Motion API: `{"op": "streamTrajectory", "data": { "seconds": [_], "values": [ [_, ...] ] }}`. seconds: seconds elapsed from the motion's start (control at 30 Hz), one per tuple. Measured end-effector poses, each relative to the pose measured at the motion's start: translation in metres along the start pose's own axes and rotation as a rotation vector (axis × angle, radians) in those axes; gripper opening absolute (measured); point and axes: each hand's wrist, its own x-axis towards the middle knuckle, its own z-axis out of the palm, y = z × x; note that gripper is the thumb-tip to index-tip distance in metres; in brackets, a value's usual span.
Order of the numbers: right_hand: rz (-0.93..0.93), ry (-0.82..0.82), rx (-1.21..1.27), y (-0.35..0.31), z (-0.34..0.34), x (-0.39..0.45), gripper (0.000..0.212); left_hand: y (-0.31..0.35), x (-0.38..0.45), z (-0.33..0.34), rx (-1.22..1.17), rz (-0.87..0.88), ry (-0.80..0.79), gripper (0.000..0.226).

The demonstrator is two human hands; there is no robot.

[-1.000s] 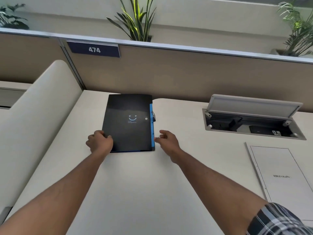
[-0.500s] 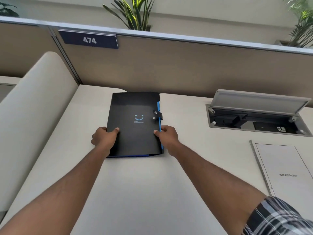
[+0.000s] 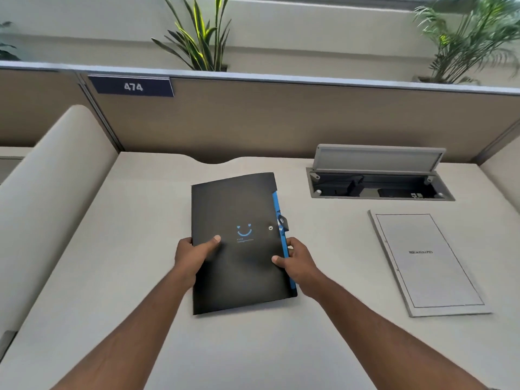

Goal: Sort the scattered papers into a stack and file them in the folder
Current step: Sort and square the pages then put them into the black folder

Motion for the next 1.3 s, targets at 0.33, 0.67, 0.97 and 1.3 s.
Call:
{"op": "streamTrajectory", "data": {
  "seconds": [0.33,0.67,0.97,1.3],
  "values": [
    [-0.017,0.001,-0.022,0.058,-0.08,-0.066,0.029,-0.037,-0.088,0.068,0.144,-0.044,0.042,0.075],
    [-0.073,0.289,-0.147,0.088,-0.161,-0.087,0.015,-0.071,-0.14,0.124,0.252,-0.057,0.063,0.077],
    [-0.064,0.112,-0.053,0.129,-0.209,-0.09,0.004,-0.096,-0.179,0.175,0.602,0.06,0.413,0.075],
    [-0.291,0.229,-0.642,0.125,-0.227,-0.087,0.026,-0.114,-0.193,0.194,0.72,0.039,0.489,0.067]
  ]
}}
